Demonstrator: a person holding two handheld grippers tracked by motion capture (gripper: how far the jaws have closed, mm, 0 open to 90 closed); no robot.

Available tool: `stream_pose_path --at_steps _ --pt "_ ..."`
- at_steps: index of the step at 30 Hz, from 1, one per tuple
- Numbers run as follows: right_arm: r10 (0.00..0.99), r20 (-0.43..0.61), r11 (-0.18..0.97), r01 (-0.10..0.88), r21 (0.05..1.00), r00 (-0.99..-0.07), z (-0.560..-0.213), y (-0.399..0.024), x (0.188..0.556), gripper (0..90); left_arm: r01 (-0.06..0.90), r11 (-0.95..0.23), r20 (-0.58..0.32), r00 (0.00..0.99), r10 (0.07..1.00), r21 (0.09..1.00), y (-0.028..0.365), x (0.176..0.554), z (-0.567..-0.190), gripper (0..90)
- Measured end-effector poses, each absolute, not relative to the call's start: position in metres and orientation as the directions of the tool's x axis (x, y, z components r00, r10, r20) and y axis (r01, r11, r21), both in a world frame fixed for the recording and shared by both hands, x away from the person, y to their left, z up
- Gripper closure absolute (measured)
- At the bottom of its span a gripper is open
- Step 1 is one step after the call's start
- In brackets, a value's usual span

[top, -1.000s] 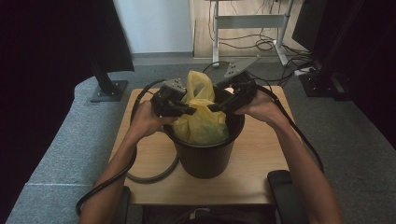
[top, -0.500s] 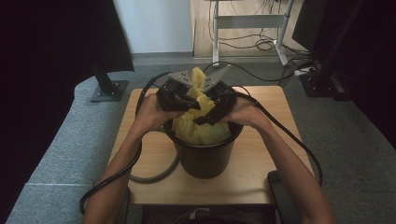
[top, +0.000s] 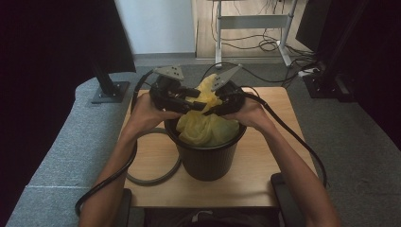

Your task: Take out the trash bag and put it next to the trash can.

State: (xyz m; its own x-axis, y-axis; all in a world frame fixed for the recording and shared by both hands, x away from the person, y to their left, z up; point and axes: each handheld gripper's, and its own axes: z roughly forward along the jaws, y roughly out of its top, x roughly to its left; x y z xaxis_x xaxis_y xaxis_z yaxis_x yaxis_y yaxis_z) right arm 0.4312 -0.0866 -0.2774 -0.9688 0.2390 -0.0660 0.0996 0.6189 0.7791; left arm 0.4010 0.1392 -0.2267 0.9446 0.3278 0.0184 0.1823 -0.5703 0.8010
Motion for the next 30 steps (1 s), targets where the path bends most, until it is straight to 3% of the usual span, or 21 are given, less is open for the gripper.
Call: stream_pose_path --at_steps 8,16,18,22,24,27,30 --pt "0.312 -0.055 0.558 0.136 0.819 -0.948 -0.267 -0.119 0.43 80.2 0.243 -0.56 -0.037 0.935 0.353 0.792 0.167 0.402 -0.244 33.4" --pt "0.299 -0.028 0.521 0.139 0.842 -0.954 -0.262 -0.123 0.424 80.1 0.276 -0.633 -0.037 0.931 0.363 0.723 0.148 0.418 -0.277 38.1" --pt "0.282 -0.017 0.516 0.136 0.845 -0.959 -0.262 -0.121 0.424 80.1 0.276 -0.65 -0.026 0.93 0.366 0.708 0.143 0.42 -0.28 45.9" --pt "0.249 0.001 0.532 0.138 0.836 -0.968 -0.263 -0.115 0.422 79.9 0.252 -0.661 0.019 0.927 0.374 0.707 0.138 0.421 -0.278 78.5" --pt "0.243 -0.001 0.553 0.138 0.822 -0.97 -0.264 -0.111 0.422 79.7 0.242 -0.645 0.035 0.922 0.386 0.725 0.138 0.42 -0.273 87.0" --pt "0.245 -0.018 0.605 0.139 0.784 -0.969 -0.266 -0.103 0.423 77.5 0.216 -0.628 0.063 0.918 0.391 0.747 0.138 0.417 -0.26 88.8" --pt "0.266 -0.041 0.643 0.145 0.752 -0.963 -0.269 -0.094 0.425 66.9 0.196 -0.628 0.08 0.92 0.383 0.753 0.136 0.412 -0.25 88.9"
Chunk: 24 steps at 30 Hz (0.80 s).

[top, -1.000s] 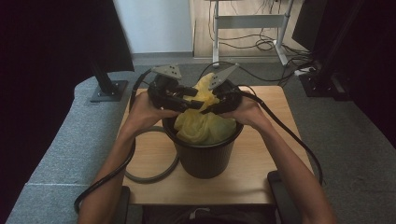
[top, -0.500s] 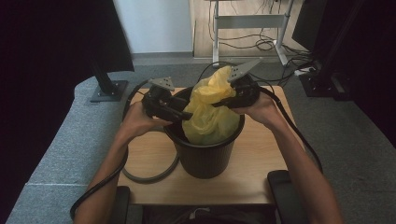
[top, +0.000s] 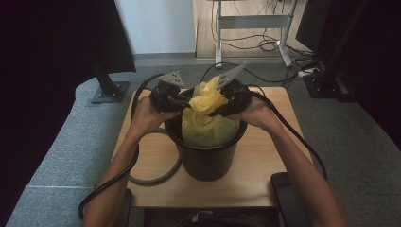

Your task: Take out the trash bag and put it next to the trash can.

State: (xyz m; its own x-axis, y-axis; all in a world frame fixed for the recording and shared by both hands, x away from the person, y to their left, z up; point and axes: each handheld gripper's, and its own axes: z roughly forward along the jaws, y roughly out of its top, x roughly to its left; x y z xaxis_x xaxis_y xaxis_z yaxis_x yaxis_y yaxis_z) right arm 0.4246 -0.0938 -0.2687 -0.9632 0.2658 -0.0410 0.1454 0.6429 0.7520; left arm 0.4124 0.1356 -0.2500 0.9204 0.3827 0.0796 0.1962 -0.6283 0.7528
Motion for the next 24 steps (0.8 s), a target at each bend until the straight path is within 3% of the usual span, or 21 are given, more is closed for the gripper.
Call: stream_pose_path --at_steps 3,5,7,9,11,14,17,24 --pt "0.274 -0.047 0.661 0.153 0.735 -0.961 -0.272 -0.083 0.427 38.6 0.176 -0.611 0.065 0.934 0.351 0.772 0.132 0.409 -0.245 88.9" --pt "0.271 -0.045 0.654 0.15 0.742 -0.961 -0.274 -0.076 0.427 28.9 0.164 -0.595 0.047 0.945 0.323 0.787 0.128 0.408 -0.244 88.9" --pt "0.255 -0.035 0.641 0.142 0.754 -0.966 -0.275 -0.068 0.427 26.8 0.149 -0.593 0.039 0.956 0.292 0.792 0.121 0.407 -0.245 88.8" --pt "0.228 -0.038 0.642 0.121 0.757 -0.973 -0.276 -0.062 0.425 35.7 0.137 -0.605 0.047 0.959 0.279 0.785 0.117 0.408 -0.246 88.3" --pt "0.23 -0.066 0.66 0.106 0.744 -0.971 -0.278 -0.06 0.424 53.1 0.144 -0.6 0.046 0.956 0.289 0.787 0.119 0.409 -0.246 84.0" --pt "0.242 -0.073 0.651 0.106 0.752 -0.968 -0.278 -0.065 0.424 71.2 0.174 -0.556 0.026 0.942 0.334 0.812 0.131 0.409 -0.243 60.6" --pt "0.255 -0.054 0.624 0.121 0.772 -0.965 -0.277 -0.074 0.425 75.9 0.197 -0.522 0.003 0.934 0.357 0.83 0.148 0.408 -0.239 44.2" --pt "0.276 -0.048 0.597 0.132 0.792 -0.96 -0.268 -0.093 0.426 76.1 0.246 -0.533 -0.031 0.925 0.379 0.81 0.174 0.409 -0.25 37.1"
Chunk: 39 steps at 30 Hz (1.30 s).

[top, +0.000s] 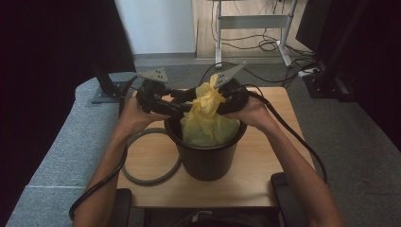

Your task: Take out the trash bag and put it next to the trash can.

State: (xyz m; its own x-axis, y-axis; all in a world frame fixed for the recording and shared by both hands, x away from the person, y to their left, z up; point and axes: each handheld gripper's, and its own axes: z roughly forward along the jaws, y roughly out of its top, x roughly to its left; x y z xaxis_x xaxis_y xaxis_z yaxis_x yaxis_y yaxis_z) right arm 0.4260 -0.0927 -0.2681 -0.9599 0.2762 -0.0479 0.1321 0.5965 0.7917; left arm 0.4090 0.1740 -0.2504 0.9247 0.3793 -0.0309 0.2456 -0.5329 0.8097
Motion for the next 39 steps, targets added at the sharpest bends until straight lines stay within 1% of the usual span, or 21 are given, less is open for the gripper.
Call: stream_pose_path --at_steps 3,8,12,15,17,18,20,22,23,24,25,26,27,28,30,31,32,33,36,37,39 --pt "0.291 -0.052 0.575 0.131 0.807 -0.955 -0.262 -0.103 0.426 76.0 0.268 -0.552 -0.067 0.932 0.357 0.789 0.175 0.413 -0.266 33.8" --pt "0.294 -0.043 0.553 0.133 0.823 -0.955 -0.256 -0.108 0.424 76.0 0.27 -0.603 -0.051 0.933 0.355 0.75 0.165 0.416 -0.276 33.4" --pt "0.286 -0.04 0.546 0.129 0.828 -0.957 -0.252 -0.11 0.422 75.9 0.272 -0.634 -0.023 0.928 0.371 0.724 0.156 0.416 -0.278 40.4" --pt "0.273 -0.027 0.538 0.129 0.833 -0.962 -0.252 -0.11 0.421 75.9 0.265 -0.645 -0.015 0.93 0.366 0.717 0.152 0.416 -0.278 53.5" --pt "0.265 -0.023 0.539 0.129 0.832 -0.964 -0.253 -0.109 0.421 75.9 0.264 -0.652 -0.013 0.932 0.363 0.71 0.149 0.417 -0.279 69.2" --pt "0.253 -0.019 0.544 0.126 0.83 -0.967 -0.255 -0.106 0.421 75.7 0.272 -0.654 -0.014 0.928 0.372 0.706 0.147 0.417 -0.278 81.8" --pt "0.242 -0.015 0.56 0.127 0.819 -0.97 -0.257 -0.103 0.421 75.1 0.279 -0.65 -0.016 0.925 0.38 0.707 0.146 0.417 -0.278 88.4" --pt "0.237 -0.013 0.567 0.128 0.813 -0.971 -0.258 -0.102 0.422 74.4 0.288 -0.63 -0.021 0.918 0.395 0.721 0.145 0.417 -0.275 89.3" --pt "0.241 -0.023 0.597 0.129 0.792 -0.97 -0.261 -0.098 0.423 70.1 0.285 -0.602 -0.026 0.916 0.401 0.746 0.146 0.417 -0.269 89.7" --pt "0.241 -0.023 0.597 0.129 0.792 -0.97 -0.261 -0.098 0.423 70.1 0.285 -0.602 -0.026 0.916 0.401 0.746 0.146 0.417 -0.269 89.7" --pt "0.239 -0.021 0.612 0.133 0.78 -0.971 -0.263 -0.096 0.424 64.1 0.281 -0.59 -0.033 0.918 0.394 0.757 0.146 0.416 -0.265 89.7" --pt "0.234 -0.011 0.623 0.141 0.769 -0.972 -0.265 -0.093 0.425 54.1 0.278 -0.581 -0.038 0.92 0.389 0.765 0.145 0.416 -0.262 89.7" --pt "0.227 -0.01 0.632 0.14 0.763 -0.974 -0.269 -0.086 0.426 37.1 0.266 -0.575 -0.041 0.926 0.374 0.774 0.141 0.414 -0.257 89.7" --pt "0.222 -0.01 0.63 0.136 0.765 -0.975 -0.271 -0.082 0.427 30.6 0.254 -0.58 -0.033 0.931 0.364 0.774 0.137 0.413 -0.255 89.7" --pt "0.228 -0.016 0.631 0.135 0.764 -0.974 -0.275 -0.075 0.428 22.8 0.231 -0.581 -0.028 0.941 0.337 0.78 0.13 0.411 -0.251 89.7" --pt "0.228 -0.02 0.635 0.133 0.761 -0.974 -0.276 -0.072 0.428 22.5 0.218 -0.584 -0.021 0.946 0.325 0.782 0.126 0.409 -0.251 89.7" --pt "0.229 -0.021 0.64 0.135 0.756 -0.973 -0.277 -0.069 0.428 24.6 0.206 -0.584 -0.019 0.95 0.31 0.785 0.123 0.409 -0.25 89.8" --pt "0.226 -0.02 0.646 0.135 0.751 -0.974 -0.277 -0.067 0.428 31.2 0.202 -0.58 -0.021 0.953 0.303 0.789 0.121 0.408 -0.25 89.8" --pt "0.212 -0.048 0.666 0.108 0.738 -0.976 -0.277 -0.066 0.425 59.5 0.211 -0.562 -0.036 0.952 0.305 0.8 0.122 0.41 -0.252 89.3" --pt "0.214 -0.054 0.664 0.105 0.741 -0.975 -0.278 -0.068 0.425 67.0 0.215 -0.551 -0.042 0.95 0.311 0.807 0.126 0.41 -0.251 86.7" --pt "0.222 -0.046 0.652 0.114 0.749 -0.974 -0.278 -0.073 0.426 74.5 0.232 -0.523 -0.051 0.94 0.338 0.82 0.135 0.41 -0.249 69.2"
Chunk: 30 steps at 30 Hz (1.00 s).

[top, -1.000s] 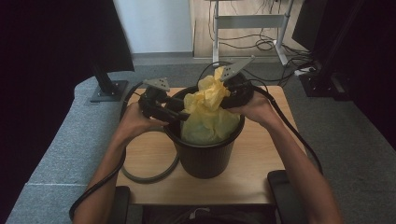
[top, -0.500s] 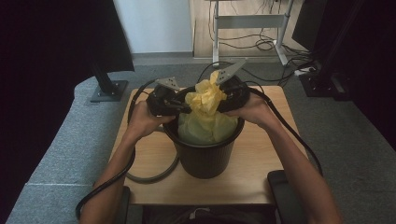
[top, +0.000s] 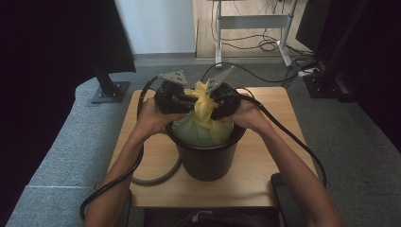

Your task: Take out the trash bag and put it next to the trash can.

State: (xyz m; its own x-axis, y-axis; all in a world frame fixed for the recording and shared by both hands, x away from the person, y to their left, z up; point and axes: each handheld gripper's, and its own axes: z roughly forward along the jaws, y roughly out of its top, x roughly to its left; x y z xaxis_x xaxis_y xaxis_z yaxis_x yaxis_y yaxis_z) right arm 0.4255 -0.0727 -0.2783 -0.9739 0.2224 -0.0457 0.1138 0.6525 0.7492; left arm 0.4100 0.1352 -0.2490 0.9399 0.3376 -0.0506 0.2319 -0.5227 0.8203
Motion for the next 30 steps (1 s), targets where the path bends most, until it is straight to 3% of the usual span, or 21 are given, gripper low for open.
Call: stream_pose_path --at_steps 2,5,10,12,15,17,18,21,23,27,28,30 --pt "0.24 -0.044 0.648 0.126 0.751 -0.97 -0.278 -0.08 0.428 75.8 0.248 -0.507 -0.062 0.933 0.356 0.826 0.146 0.41 -0.248 53.7" --pt "0.257 -0.036 0.624 0.138 0.769 -0.966 -0.275 -0.091 0.43 75.8 0.273 -0.537 -0.042 0.914 0.403 0.798 0.159 0.41 -0.254 40.5" --pt "0.254 -0.027 0.576 0.129 0.807 -0.967 -0.264 -0.103 0.427 75.7 0.338 -0.58 -0.084 0.904 0.42 0.741 0.164 0.422 -0.278 33.4" --pt "0.24 -0.018 0.557 0.122 0.822 -0.971 -0.259 -0.104 0.425 75.5 0.336 -0.591 -0.094 0.911 0.401 0.733 0.161 0.425 -0.283 39.9" --pt "0.228 -0.021 0.568 0.115 0.815 -0.973 -0.257 -0.099 0.423 73.7 0.31 -0.582 -0.06 0.911 0.408 0.751 0.157 0.424 -0.282 75.3" --pt "0.217 -0.019 0.583 0.114 0.804 -0.976 -0.258 -0.095 0.422 68.0 0.299 -0.564 -0.059 0.913 0.404 0.77 0.154 0.423 -0.278 86.0" --pt "0.219 -0.023 0.599 0.116 0.793 -0.975 -0.259 -0.093 0.422 61.7 0.289 -0.557 -0.056 0.916 0.397 0.779 0.154 0.422 -0.275 87.2" --pt "0.251 -0.026 0.644 0.147 0.751 -0.968 -0.267 -0.085 0.426 29.8 0.261 -0.54 -0.066 0.933 0.353 0.801 0.148 0.419 -0.267 88.2" --pt "0.273 -0.028 0.651 0.163 0.741 -0.962 -0.272 -0.077 0.428 15.3 0.236 -0.55 -0.05 0.942 0.332 0.801 0.14 0.416 -0.262 88.2" --pt "0.248 -0.021 0.649 0.15 0.746 -0.969 -0.277 -0.064 0.427 16.0 0.212 -0.532 -0.052 0.952 0.3 0.819 0.13 0.413 -0.256 88.2" --pt "0.24 -0.018 0.651 0.147 0.745 -0.971 -0.277 -0.062 0.427 21.8 0.215 -0.524 -0.064 0.955 0.29 0.824 0.13 0.413 -0.256 88.2" --pt "0.215 -0.027 0.656 0.124 0.745 -0.976 -0.276 -0.062 0.425 41.6 0.224 -0.496 -0.09 0.956 0.28 0.839 0.132 0.413 -0.256 88.1"
